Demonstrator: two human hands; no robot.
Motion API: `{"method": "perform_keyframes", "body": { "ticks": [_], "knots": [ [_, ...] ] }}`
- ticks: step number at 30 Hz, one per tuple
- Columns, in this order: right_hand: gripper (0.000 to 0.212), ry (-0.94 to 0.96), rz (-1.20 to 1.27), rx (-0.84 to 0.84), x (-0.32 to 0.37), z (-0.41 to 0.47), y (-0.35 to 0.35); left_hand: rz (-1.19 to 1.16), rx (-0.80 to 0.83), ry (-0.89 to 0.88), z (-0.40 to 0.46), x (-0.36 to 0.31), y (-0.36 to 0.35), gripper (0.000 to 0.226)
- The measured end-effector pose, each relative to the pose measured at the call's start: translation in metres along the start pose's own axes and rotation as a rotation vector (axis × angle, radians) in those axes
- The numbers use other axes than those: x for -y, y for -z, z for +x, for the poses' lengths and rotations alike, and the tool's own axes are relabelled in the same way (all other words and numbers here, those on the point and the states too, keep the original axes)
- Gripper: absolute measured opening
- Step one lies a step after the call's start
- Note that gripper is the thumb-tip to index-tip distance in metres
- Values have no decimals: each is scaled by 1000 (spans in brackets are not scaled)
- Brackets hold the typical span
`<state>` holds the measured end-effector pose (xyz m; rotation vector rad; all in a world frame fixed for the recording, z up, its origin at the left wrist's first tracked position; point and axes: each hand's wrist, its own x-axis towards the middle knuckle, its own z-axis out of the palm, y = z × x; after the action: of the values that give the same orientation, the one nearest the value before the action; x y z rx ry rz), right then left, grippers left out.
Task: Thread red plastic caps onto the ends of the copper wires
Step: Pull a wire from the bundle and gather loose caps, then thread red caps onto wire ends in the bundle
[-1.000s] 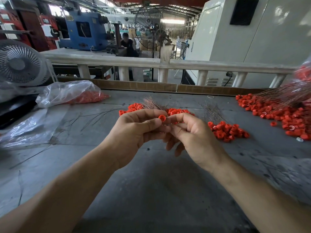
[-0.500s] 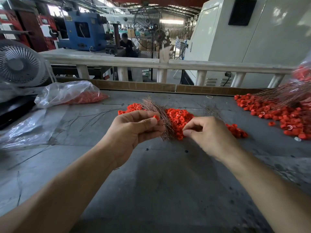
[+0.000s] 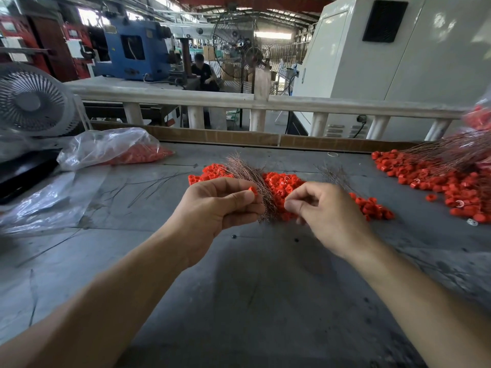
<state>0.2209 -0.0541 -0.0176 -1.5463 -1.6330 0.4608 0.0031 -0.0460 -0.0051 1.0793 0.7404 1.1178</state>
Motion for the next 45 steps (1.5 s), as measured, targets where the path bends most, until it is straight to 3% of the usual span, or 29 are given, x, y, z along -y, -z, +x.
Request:
{"method": "perform_keyframes", "body": {
  "ticks": [4, 8, 21, 31, 45],
  "knots": [
    [7, 31, 438, -11, 17, -4, -1, 36, 15, -12, 0, 3, -2, 28],
    [16, 60, 567, 10, 26, -9, -9, 91, 50, -38, -2, 5, -5, 27],
    [11, 251, 256, -76, 35, -20, -11, 194, 57, -175, -7, 4, -10, 17],
    [14, 315, 185, -139, 43, -24, -12, 202, 5, -226, -7, 7, -12, 20],
    [16, 428, 76, -157, 44, -25, -12, 99, 20, -76, -4, 6, -6, 25]
  ]
}}
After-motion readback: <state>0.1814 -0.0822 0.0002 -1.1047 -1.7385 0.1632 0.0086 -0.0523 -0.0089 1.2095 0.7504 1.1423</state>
